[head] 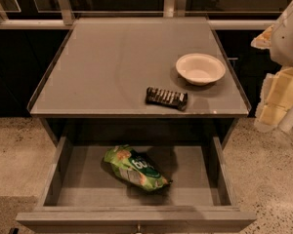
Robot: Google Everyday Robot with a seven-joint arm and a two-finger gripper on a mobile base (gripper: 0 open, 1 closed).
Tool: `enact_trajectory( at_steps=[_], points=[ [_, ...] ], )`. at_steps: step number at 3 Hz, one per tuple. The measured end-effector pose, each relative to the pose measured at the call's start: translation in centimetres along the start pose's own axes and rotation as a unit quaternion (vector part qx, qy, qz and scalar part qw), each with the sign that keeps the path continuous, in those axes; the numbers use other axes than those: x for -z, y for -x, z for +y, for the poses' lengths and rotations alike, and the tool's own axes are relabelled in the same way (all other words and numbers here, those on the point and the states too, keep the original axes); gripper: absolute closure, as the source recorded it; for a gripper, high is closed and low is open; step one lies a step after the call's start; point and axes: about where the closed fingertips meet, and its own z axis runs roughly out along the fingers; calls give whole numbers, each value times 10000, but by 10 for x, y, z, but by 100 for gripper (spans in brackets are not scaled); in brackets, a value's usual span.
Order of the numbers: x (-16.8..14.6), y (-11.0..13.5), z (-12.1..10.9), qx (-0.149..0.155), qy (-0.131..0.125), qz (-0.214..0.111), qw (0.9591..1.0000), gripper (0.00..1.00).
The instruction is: Pick green rice chip bag from top drawer and place on counter
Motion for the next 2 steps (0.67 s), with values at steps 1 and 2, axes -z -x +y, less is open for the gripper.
enact_trajectory(
  at_steps=[1,2],
  points=[
    [4,2,-1,22,-79,0,10000,0],
    [-4,7,8,-11,-152,-460,9988,0]
  ],
)
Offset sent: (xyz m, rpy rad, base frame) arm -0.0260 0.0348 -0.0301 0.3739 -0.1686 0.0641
